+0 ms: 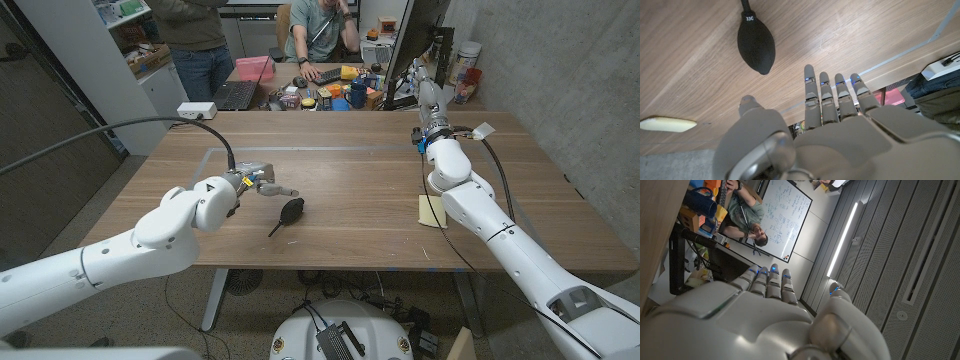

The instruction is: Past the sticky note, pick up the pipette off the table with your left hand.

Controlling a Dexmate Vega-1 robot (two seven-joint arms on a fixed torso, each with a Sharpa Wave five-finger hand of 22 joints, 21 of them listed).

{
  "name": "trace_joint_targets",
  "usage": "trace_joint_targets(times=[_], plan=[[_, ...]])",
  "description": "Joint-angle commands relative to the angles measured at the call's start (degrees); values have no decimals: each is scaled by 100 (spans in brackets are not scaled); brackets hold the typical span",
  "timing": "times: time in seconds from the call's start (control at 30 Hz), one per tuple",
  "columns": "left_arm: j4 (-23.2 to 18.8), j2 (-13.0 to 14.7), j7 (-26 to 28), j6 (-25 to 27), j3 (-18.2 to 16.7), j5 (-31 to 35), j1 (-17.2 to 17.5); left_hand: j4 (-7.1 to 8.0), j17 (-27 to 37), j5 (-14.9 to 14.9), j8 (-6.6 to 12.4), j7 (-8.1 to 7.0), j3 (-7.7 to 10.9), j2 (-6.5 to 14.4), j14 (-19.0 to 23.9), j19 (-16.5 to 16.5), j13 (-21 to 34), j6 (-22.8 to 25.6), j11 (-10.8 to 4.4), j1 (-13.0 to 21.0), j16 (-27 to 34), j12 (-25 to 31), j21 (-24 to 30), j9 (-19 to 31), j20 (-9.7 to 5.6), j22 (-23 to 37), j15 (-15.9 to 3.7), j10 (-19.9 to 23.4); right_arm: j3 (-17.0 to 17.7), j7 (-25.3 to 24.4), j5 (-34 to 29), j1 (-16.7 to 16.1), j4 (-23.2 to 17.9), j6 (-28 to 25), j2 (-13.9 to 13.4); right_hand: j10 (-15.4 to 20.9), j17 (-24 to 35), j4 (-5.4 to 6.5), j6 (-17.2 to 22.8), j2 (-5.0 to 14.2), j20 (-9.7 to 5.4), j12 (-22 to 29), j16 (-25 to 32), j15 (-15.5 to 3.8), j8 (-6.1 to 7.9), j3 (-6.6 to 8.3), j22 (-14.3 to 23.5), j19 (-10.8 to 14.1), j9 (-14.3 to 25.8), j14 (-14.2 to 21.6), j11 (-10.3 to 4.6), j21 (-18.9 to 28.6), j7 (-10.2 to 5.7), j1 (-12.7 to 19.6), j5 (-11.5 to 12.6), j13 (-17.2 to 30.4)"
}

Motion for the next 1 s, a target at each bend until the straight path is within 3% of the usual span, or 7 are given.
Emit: trace_joint_targets(times=[0.03,0.27,0.57,1.0], plan=[[242,-472,-1282,-273,307,1639,-214,4,-5,45,-45,104,-50,-8,-50,-75,-6,18,3,-65,-27,-32,-11,19,23,4,14,-42,124,63,68,-155,122,429,43,10,15,-4,23,-32,24,7,-8,12,-9,-23,15,10,20,-14,-23,-11,-28,-13,31,13],[420,-772,-1556,-657,59,1754,-113,8,-7,51,-61,104,-62,-10,-51,-106,-7,7,-13,-73,-21,-36,-12,19,23,4,18,-45,145,128,70,-132,265,575,67,10,15,-2,27,-41,55,6,-9,5,-8,-37,15,12,21,-21,-23,-9,-28,-24,34,13],[706,-1199,-2087,-1056,99,2548,-133,15,-9,61,-82,102,-79,-10,-69,-146,-8,0,-10,-84,-20,-44,-11,19,22,4,18,-56,154,219,109,6,515,704,131,-22,15,-1,37,-49,70,-7,-8,9,-5,-50,14,14,21,-20,-23,-6,-43,-34,39,13],[897,-1586,-2442,-1444,-212,2589,49,22,-11,74,-106,100,-98,-7,-96,-204,-9,-6,-20,-94,-20,-54,-13,21,22,4,29,-74,169,212,137,59,670,726,164,-21,13,-2,41,-52,83,-7,-11,8,-5,-62,14,13,21,-32,-23,-3,-46,-38,45,12]])
